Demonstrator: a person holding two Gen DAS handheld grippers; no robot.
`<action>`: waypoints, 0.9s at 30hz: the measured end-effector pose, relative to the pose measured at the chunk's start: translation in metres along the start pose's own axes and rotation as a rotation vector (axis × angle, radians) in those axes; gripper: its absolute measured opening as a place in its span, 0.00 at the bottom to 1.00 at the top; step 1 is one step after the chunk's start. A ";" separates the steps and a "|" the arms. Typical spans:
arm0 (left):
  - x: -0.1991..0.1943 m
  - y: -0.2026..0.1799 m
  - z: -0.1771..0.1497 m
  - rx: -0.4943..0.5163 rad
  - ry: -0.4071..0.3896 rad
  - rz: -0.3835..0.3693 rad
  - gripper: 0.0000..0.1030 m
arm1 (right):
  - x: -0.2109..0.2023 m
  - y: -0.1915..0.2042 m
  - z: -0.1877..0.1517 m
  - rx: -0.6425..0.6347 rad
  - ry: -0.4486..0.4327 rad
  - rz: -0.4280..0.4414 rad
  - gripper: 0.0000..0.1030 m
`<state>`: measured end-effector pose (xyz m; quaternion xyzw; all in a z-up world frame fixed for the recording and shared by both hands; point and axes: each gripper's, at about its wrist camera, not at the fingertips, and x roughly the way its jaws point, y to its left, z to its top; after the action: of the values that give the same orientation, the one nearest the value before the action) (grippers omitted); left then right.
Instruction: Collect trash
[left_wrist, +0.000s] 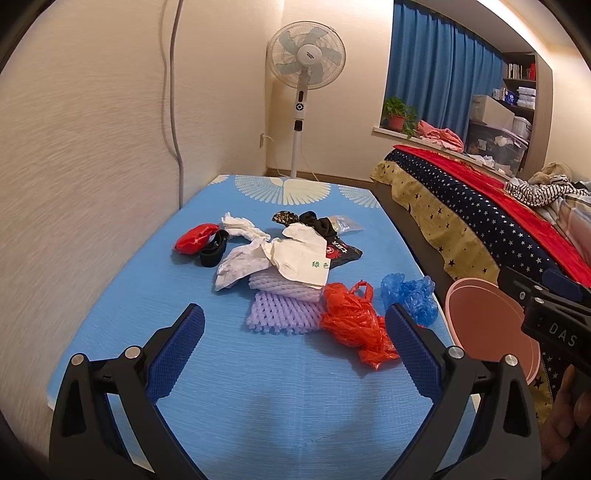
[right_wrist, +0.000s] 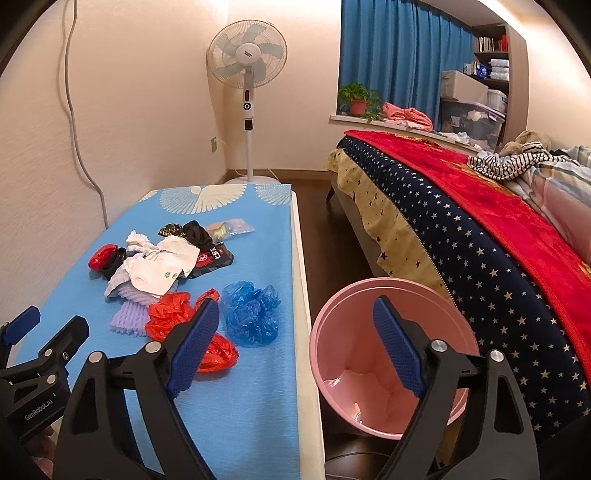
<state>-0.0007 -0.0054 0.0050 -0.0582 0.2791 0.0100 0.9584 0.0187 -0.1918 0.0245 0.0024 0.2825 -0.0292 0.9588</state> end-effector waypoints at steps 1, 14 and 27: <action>0.000 0.001 0.000 -0.003 0.001 0.000 0.89 | 0.001 0.000 0.000 0.003 0.002 0.003 0.75; 0.019 0.009 0.002 -0.042 0.039 0.015 0.44 | 0.025 0.003 -0.001 0.068 0.064 0.091 0.51; 0.066 -0.015 -0.001 -0.066 0.089 -0.123 0.39 | 0.070 -0.006 -0.005 0.126 0.130 0.106 0.51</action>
<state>0.0556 -0.0208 -0.0297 -0.1071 0.3168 -0.0423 0.9415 0.0742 -0.2012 -0.0172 0.0797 0.3413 0.0040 0.9366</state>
